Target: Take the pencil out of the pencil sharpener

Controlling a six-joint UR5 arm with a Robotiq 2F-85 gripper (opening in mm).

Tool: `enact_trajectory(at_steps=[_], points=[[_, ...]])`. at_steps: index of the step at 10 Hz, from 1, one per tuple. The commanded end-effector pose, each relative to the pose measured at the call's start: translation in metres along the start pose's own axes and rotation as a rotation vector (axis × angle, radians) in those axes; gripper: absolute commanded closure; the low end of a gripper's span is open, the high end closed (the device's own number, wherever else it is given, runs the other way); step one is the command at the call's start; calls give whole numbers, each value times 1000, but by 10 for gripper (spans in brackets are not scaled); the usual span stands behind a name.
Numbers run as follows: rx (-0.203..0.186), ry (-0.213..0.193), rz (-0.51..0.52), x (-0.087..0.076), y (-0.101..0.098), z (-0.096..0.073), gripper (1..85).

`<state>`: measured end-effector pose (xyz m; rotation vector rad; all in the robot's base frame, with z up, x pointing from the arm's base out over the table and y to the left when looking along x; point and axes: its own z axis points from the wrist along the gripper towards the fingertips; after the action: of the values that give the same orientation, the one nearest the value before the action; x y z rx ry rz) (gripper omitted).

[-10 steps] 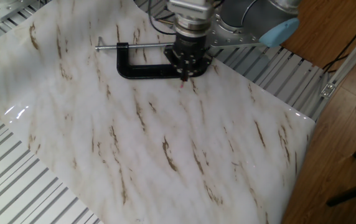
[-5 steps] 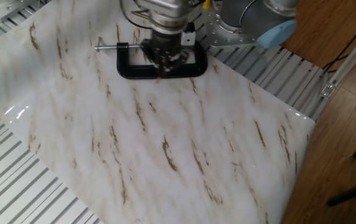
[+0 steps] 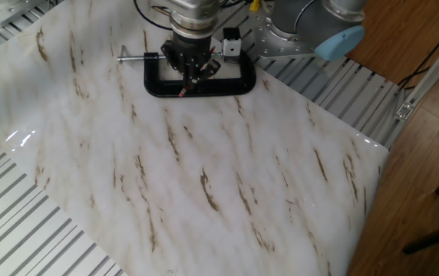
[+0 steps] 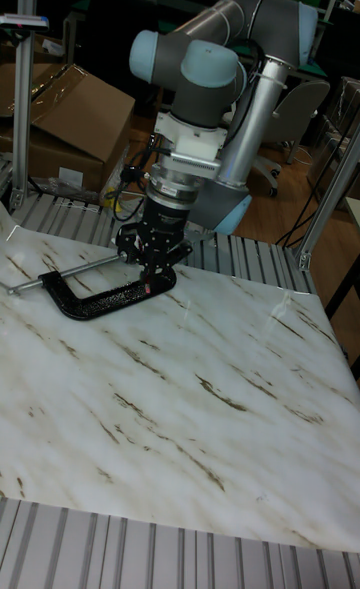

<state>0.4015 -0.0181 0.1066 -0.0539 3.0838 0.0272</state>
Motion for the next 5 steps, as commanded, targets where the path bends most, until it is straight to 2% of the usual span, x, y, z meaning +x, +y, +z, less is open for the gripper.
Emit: enact_trajectory(at_steps=[1,2,3,5], points=[[-85,3,156,-2,19,-3,847],[-62,3,136,-2,13,-2,847],[-27,13,103,-18,-8,9,847],[-8,8,104,-37,-25,31,847]])
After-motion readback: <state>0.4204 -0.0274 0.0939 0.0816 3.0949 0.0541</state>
